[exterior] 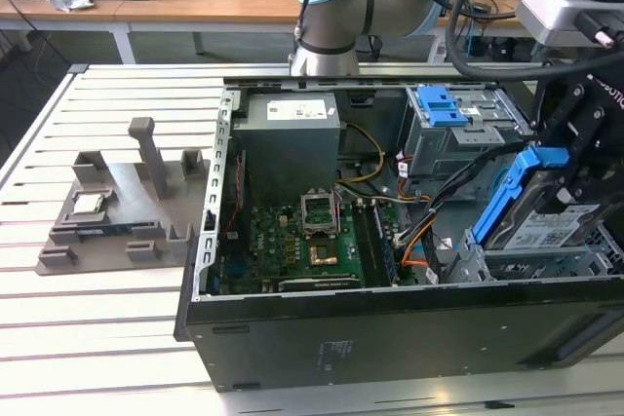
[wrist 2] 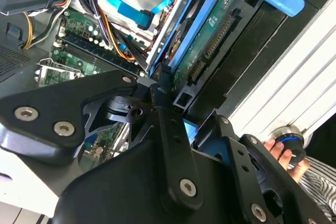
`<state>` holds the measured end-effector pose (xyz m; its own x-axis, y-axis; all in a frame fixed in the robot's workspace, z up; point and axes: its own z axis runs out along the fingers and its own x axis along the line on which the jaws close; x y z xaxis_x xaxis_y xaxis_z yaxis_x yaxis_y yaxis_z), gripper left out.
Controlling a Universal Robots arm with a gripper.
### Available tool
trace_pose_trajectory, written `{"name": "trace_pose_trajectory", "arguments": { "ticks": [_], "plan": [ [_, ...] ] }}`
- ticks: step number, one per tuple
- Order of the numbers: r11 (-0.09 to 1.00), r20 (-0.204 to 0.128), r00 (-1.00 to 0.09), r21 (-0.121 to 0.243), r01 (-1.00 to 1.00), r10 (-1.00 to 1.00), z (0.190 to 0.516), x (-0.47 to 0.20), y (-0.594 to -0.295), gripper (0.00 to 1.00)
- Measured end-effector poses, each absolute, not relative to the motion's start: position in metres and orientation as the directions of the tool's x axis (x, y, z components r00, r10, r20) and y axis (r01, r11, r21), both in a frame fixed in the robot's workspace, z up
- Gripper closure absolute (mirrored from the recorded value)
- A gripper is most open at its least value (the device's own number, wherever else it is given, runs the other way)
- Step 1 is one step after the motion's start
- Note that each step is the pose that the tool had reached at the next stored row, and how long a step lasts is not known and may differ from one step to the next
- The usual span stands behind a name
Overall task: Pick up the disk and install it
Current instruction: 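Insert the disk into the insertion slot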
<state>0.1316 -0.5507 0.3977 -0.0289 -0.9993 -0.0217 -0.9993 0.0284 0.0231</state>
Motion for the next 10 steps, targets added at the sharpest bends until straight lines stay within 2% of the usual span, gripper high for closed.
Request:
{"name": "trace_pose_trajectory", "arguments": {
  "ticks": [8,10],
  "plan": [
    [0.028,-0.021,-0.029,0.023,-0.999,-0.999,0.3958,0.1316,-0.5507,0.62],
    [0.028,-0.022,-0.029,0.023,-0.999,-0.999,0.3957,0.1316,-0.5507,0.5]
  ]
}}
